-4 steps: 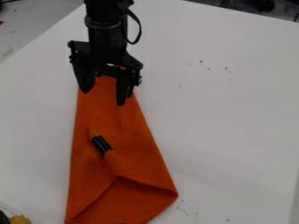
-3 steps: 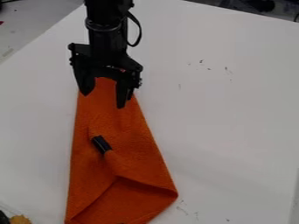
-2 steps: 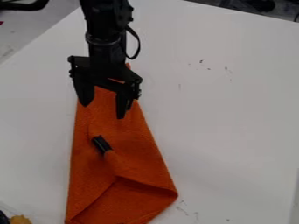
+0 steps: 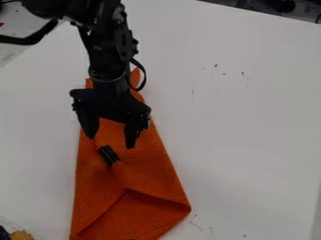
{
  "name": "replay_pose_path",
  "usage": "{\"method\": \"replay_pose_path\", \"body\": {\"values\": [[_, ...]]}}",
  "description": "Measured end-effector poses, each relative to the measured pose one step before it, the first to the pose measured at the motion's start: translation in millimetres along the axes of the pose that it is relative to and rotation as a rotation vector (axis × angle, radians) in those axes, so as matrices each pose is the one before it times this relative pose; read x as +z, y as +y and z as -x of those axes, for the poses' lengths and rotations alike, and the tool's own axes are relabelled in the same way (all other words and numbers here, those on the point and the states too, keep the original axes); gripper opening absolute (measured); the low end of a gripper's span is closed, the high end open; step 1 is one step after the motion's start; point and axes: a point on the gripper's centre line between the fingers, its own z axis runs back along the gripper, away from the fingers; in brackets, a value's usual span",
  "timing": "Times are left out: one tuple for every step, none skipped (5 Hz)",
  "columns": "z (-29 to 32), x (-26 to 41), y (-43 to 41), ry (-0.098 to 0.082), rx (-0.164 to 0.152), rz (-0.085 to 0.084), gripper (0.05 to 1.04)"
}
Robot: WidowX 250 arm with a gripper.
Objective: Unfold the cloth left to right
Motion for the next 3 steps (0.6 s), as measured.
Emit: {"method": "replay_pose_path", "body": {"values": [[7.83,-11.34,3.04,-0.0205,0.072,0.0344,1.001],[6.73,-12.05,-0.94,-0.0053,0.045,0.0491,1.001],[5.31,-2.52,2.83,0.0125,0.0126,0.0058,1.001]]}}
